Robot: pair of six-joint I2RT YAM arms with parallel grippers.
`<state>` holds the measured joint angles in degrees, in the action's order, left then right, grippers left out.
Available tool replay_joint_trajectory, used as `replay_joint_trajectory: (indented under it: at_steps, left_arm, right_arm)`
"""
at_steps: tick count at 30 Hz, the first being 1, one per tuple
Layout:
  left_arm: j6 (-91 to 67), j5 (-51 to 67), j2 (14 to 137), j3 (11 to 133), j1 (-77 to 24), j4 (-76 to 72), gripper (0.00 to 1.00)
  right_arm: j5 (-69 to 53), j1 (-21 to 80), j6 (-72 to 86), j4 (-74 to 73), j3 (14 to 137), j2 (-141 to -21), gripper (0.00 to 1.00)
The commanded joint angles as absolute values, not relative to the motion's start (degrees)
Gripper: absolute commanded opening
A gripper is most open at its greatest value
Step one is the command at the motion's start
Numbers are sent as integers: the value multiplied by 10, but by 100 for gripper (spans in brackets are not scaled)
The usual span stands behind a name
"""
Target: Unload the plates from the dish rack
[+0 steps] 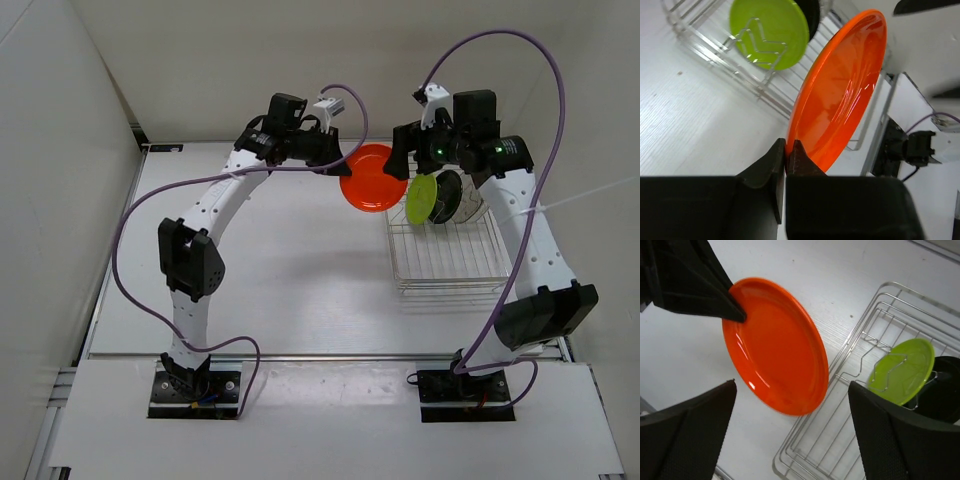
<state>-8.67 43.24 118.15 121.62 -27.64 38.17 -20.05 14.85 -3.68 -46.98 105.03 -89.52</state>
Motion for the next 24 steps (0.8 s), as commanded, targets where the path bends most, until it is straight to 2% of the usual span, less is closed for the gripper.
replay_joint_trajectory:
  at_steps: [1,4,8,13,24]
  left_arm:
    - [-98,367,1126,1190,-254,367,11]
    - [-80,348,1126,1149,-228,360,11]
    - [-21,316,1195,1123,-199,398,11]
    - [-1,330,1297,1136,-174,433,11]
    - [-1,349,1367,1165,-162,433,11]
  right_arm:
    - [-180,153,-33,-455,1038,-889,100]
    - [-117,153,-44,-444,1019,-889,100]
    - [-62,153,-49,-444,1005,-889,100]
    - [-42,153,-49,-433,992,-889,100]
    - [-37,153,-49,-433,987,-895,100]
